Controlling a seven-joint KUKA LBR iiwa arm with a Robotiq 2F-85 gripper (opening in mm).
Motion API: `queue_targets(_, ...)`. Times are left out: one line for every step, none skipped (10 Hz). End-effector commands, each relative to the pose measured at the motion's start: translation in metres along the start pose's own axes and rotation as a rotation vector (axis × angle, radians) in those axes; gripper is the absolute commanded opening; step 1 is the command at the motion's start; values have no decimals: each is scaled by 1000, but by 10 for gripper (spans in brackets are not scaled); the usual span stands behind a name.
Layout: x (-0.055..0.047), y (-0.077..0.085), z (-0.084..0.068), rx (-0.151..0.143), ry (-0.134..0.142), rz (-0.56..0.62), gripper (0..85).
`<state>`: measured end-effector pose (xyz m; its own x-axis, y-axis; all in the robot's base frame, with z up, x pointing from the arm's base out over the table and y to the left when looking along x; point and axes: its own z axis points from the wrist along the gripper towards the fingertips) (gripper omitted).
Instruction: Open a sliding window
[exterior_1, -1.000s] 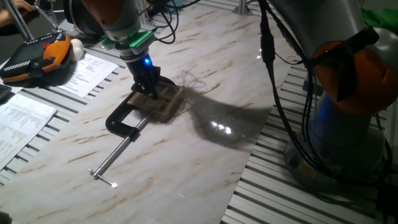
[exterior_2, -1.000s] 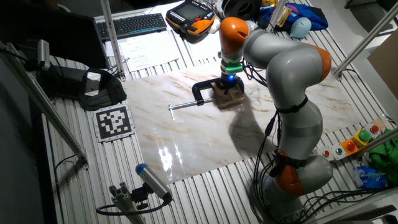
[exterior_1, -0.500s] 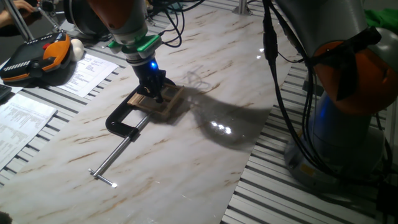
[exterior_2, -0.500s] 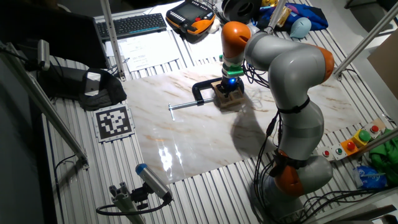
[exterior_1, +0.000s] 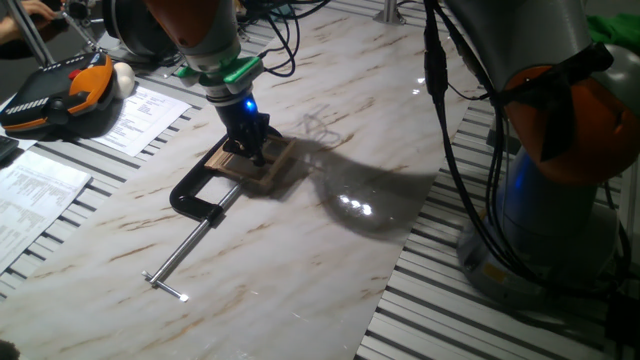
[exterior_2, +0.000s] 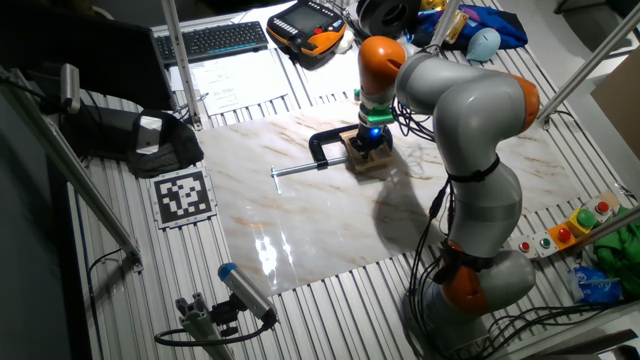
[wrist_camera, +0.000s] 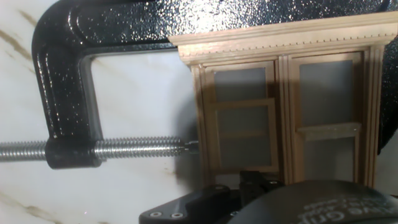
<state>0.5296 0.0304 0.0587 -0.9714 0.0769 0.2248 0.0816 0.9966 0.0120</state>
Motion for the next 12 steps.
queue_targets(1,0,1,-2,3,-1,0)
queue_targets(3,0,2,-9,7,-2,0)
queue_targets(3,0,3,-10,12,-3,0)
queue_targets(4,0,3,-10,15,-4,0)
queue_targets(3,0,4,-11,17,-6,0)
queue_targets(3,0,5,-14,17,-7,0)
queue_targets(2,1,6,-16,17,-7,0)
queue_targets(2,1,8,-19,17,-8,0)
queue_targets(1,1,8,-20,17,-7,0)
queue_targets(1,1,8,-20,17,-7,0)
queue_targets(1,1,8,-20,17,-7,0)
queue_targets(1,1,9,-20,16,-7,0)
